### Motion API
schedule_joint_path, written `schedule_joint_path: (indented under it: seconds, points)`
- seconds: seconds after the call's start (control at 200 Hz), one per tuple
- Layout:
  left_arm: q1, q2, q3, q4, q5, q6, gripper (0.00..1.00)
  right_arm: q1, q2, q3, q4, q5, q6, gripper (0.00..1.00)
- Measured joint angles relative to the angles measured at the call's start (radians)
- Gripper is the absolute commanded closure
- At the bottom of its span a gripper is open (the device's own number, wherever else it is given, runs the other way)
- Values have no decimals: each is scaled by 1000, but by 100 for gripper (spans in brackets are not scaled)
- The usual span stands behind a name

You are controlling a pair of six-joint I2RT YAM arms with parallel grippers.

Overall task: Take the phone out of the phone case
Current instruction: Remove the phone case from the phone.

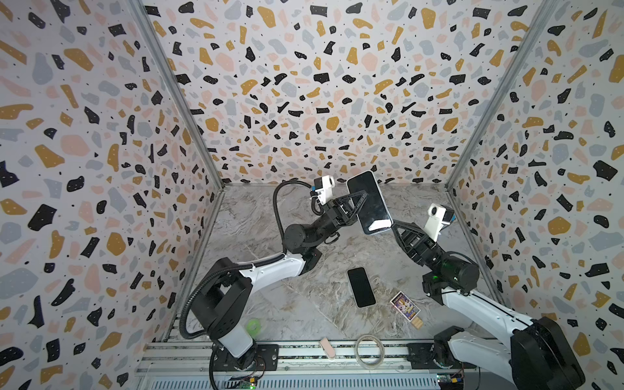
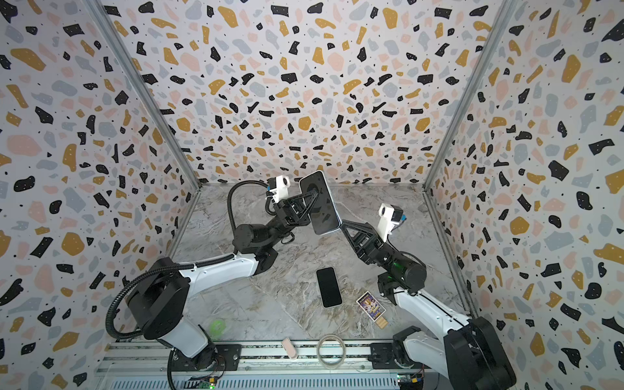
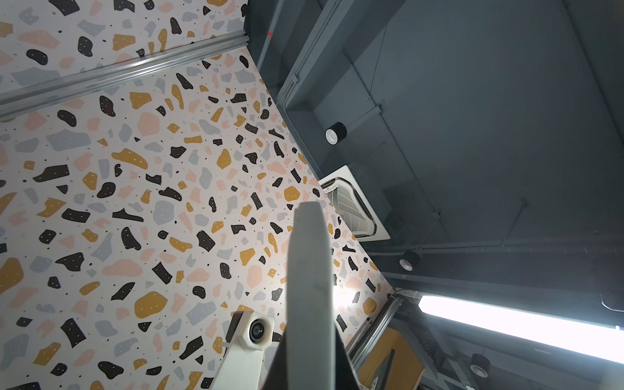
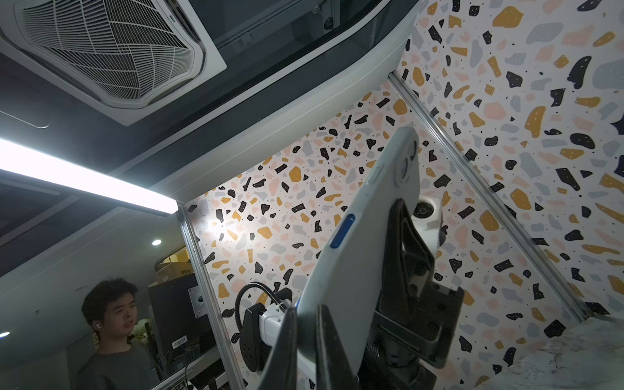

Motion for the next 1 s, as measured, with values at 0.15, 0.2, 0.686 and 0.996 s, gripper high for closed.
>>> schedule_joint_path:
  seconds: [0.15,0.2,0.686,0.996]
  points:
    - [0,6,0,2,-11,-4,100,0,17,0,1,-4,-2,100]
    - [0,7,1,2,-16,-6,100,1,24,0,1,-4,-2,100]
    - [0,-12,-8,-26,-61,33,100,-3,81,0,2,-21,-2,96]
    - [-11,-217,-58,-390,-91,310,100,-2,-90,-10,-311,-10,-162,57]
